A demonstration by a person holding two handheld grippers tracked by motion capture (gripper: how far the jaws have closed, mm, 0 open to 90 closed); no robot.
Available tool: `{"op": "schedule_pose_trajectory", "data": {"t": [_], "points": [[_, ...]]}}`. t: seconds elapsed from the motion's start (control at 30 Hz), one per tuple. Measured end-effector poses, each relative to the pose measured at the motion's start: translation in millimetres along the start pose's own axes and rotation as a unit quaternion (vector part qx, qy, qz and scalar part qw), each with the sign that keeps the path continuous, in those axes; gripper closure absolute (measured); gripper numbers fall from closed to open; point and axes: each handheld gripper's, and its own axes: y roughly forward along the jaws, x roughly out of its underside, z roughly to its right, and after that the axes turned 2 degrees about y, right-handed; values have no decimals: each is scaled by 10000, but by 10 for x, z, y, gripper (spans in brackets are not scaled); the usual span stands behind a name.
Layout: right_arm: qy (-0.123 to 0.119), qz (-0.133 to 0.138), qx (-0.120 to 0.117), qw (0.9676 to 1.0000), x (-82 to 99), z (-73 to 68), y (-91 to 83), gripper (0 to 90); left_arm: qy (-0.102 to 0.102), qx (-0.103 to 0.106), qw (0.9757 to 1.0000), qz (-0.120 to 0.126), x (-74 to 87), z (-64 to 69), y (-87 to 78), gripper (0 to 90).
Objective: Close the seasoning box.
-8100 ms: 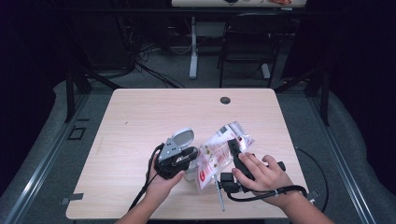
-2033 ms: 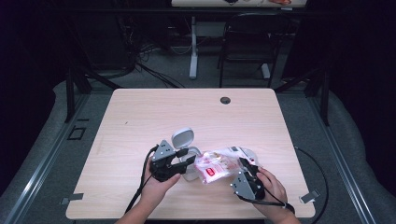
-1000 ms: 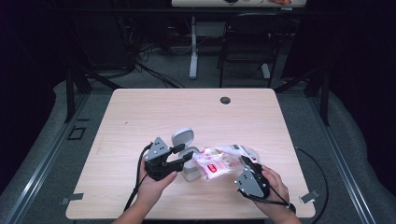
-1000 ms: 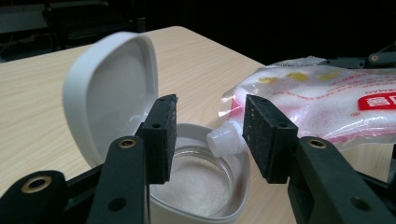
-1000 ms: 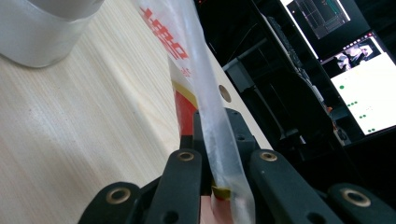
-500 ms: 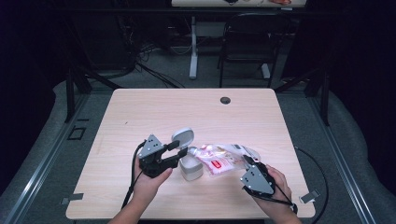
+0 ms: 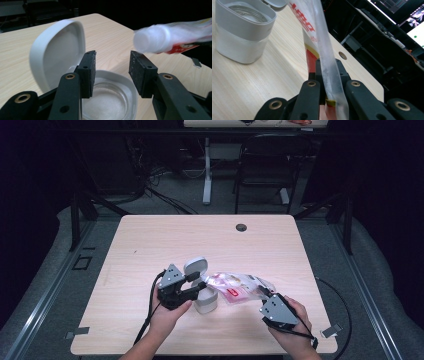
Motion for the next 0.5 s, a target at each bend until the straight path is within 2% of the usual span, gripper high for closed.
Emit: {"op": "schedule_pose_trajectory", "data": {"t": [0.13, 0.27, 0.3, 0.5], "points": [[97, -35, -122, 9999, 30, 0, 25, 857, 30, -37, 9999, 99, -36, 25, 3, 580], [174, -22, -203, 9996, 46, 5, 31, 857, 60, -44, 9999, 78, -67, 16, 6, 595], [168, -25, -219, 9996, 46, 4, 31, 857, 25, -53, 9999, 157, -75, 24, 19, 602], [297, -13, -415, 9987, 67, -9, 54, 859, 109, -80, 9998, 111, -135, 26, 18, 629]]}}
